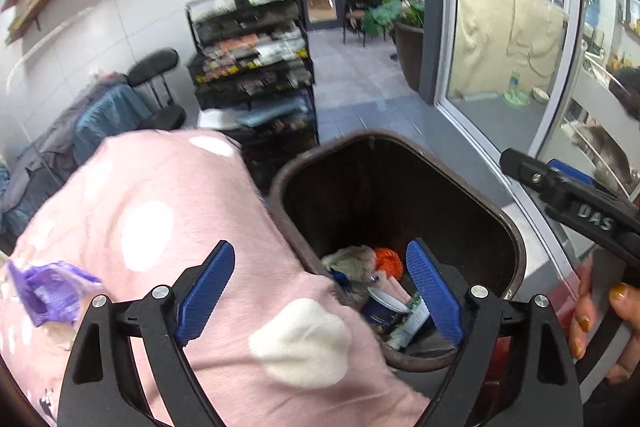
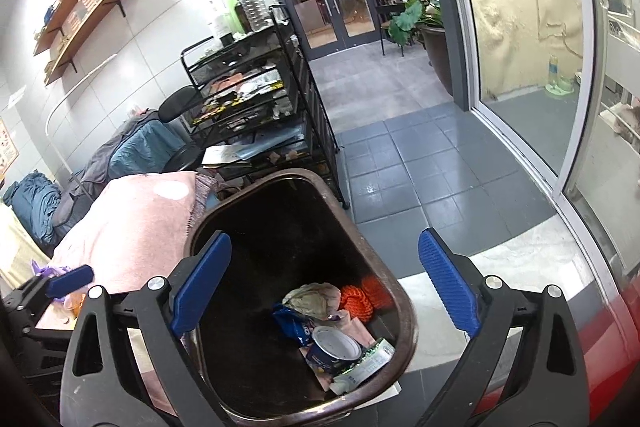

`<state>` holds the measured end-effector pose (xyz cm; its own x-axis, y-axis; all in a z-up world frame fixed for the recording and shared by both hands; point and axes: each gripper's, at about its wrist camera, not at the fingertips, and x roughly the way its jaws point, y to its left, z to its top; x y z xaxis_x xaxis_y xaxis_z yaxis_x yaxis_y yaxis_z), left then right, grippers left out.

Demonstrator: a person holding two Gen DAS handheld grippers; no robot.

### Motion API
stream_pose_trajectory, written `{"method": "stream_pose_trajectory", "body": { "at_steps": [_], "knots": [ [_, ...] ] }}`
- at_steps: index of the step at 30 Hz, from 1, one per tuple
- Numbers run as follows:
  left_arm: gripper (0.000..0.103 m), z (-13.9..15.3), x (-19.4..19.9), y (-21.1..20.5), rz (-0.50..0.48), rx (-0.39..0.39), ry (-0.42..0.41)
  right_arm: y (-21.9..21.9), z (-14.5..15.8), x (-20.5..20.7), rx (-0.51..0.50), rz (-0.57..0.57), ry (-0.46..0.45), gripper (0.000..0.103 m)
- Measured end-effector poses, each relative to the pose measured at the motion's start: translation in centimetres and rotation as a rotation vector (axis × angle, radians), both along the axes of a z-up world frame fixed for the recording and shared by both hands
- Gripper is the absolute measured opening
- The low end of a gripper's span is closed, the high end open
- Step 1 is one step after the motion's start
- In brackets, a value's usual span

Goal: Collect trash
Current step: 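Reach to the purple plastic bag and grasp it with the right tool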

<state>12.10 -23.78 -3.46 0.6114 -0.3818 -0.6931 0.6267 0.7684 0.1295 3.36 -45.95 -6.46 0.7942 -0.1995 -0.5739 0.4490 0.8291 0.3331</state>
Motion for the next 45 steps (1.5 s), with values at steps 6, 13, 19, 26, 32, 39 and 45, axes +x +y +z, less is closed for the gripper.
{"method": "stream_pose_trajectory", "body": {
  "at_steps": [6,13,19,26,32,39,45],
  "knots": [
    [0.087,1.8,-1.2,3.3,0.06,-0.071,-0.091,2.4,0.9,0.7,-0.034,0.066,-0.02,0.094],
    [0.087,3.3,-2.4,7.6,0.159,-0.101,-0.223,5.9,1.9,1.6,-0.058,0.169,-0.041,0.094],
    [0.087,3.3,-2.5,11.1,0.248,-0.078,-0.252,10.0,2.4,3.3,-0.065,0.286,-0.047,0.094],
    [0.089,2.0,-2.2,16.1,0.376,-0.027,-0.223,14.7,2.7,4.9,-0.063,0.426,-0.033,0.094],
    [0.092,0.3,-1.5,21.0,0.489,0.0,-0.137,19.3,2.6,6.9,-0.048,0.58,-0.006,0.094],
    [0.092,-1.2,0.1,26.9,0.574,-0.026,-0.02,25.3,2.5,10.3,-0.047,0.789,0.03,0.094],
    [0.092,-1.2,1.8,30.1,0.596,-0.015,-0.007,29.7,2.5,14.1,-0.05,0.938,0.067,0.094]
  ]
}}
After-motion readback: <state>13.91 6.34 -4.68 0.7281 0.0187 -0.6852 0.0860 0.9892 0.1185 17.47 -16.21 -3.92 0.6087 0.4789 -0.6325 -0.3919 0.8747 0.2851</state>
